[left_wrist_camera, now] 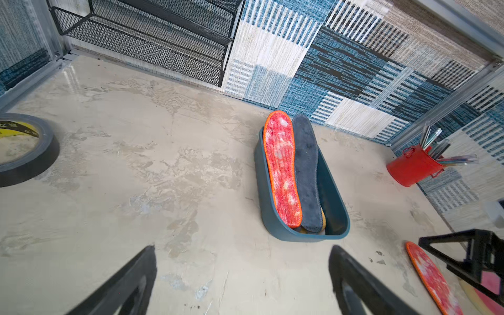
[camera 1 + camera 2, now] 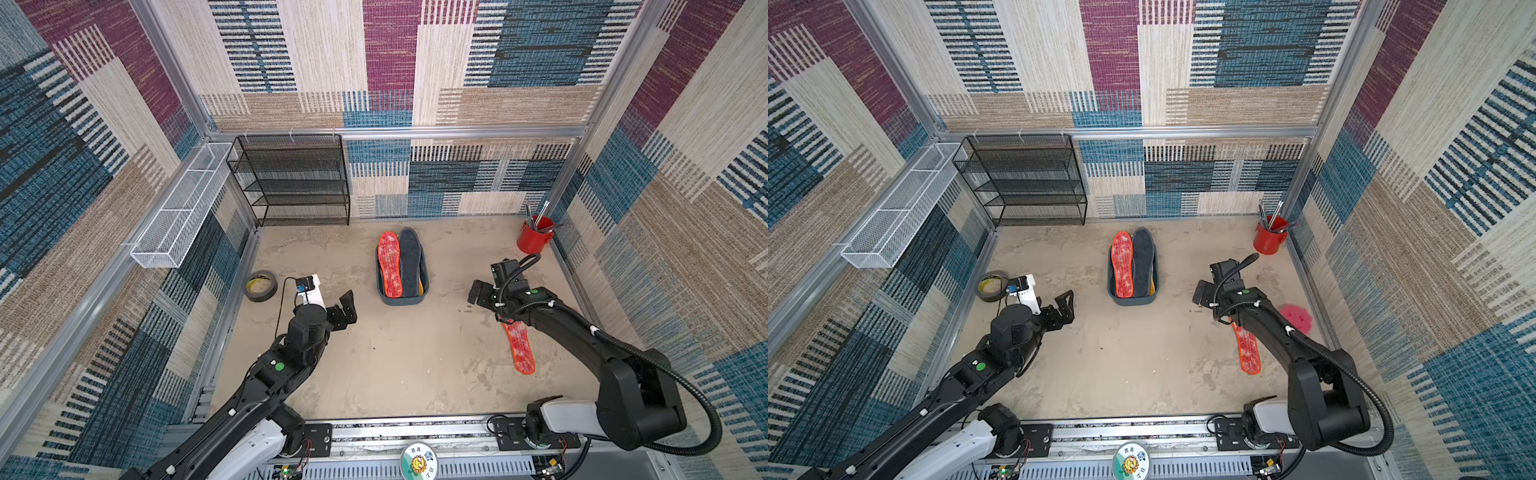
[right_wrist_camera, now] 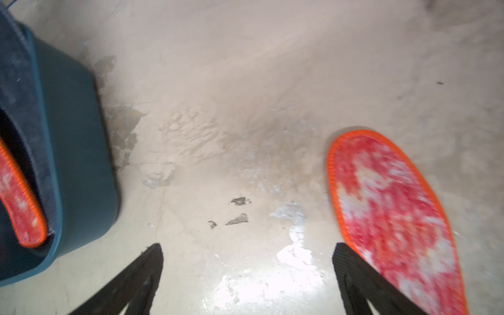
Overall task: Put the insoles into the storage box
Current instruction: Place the insole in the storage box, then pick up the insole from the center of the board.
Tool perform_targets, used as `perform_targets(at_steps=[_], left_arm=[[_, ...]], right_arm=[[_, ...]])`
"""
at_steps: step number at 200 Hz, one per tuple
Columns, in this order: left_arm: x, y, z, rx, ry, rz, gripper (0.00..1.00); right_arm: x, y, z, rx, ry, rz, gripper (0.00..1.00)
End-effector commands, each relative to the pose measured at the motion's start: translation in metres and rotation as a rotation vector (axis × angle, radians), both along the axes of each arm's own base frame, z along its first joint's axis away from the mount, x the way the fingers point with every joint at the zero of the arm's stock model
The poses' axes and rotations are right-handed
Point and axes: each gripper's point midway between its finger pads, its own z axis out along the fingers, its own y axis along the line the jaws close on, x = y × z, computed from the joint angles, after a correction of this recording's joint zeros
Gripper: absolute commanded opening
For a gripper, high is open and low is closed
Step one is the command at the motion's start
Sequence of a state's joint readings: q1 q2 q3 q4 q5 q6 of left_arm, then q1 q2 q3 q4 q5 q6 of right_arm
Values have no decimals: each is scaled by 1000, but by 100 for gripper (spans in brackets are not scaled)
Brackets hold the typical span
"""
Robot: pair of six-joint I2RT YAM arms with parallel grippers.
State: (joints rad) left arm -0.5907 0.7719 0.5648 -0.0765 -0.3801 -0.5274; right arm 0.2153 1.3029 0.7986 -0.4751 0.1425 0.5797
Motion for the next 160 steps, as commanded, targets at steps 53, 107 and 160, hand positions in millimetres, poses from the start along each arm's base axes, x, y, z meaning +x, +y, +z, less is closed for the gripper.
perform_targets(at_steps=[53, 107, 160], left_arm=[[9, -23, -6, -97, 10, -87, 99], [7, -24, -17, -123, 41, -90, 99], [7, -22, -15, -123, 35, -85, 99]], right_arm=[[-18, -54, -35, -15, 22, -240, 98], [-20, -30, -72, 123, 75, -184, 98], [-19, 8, -78, 254, 84, -137, 98]])
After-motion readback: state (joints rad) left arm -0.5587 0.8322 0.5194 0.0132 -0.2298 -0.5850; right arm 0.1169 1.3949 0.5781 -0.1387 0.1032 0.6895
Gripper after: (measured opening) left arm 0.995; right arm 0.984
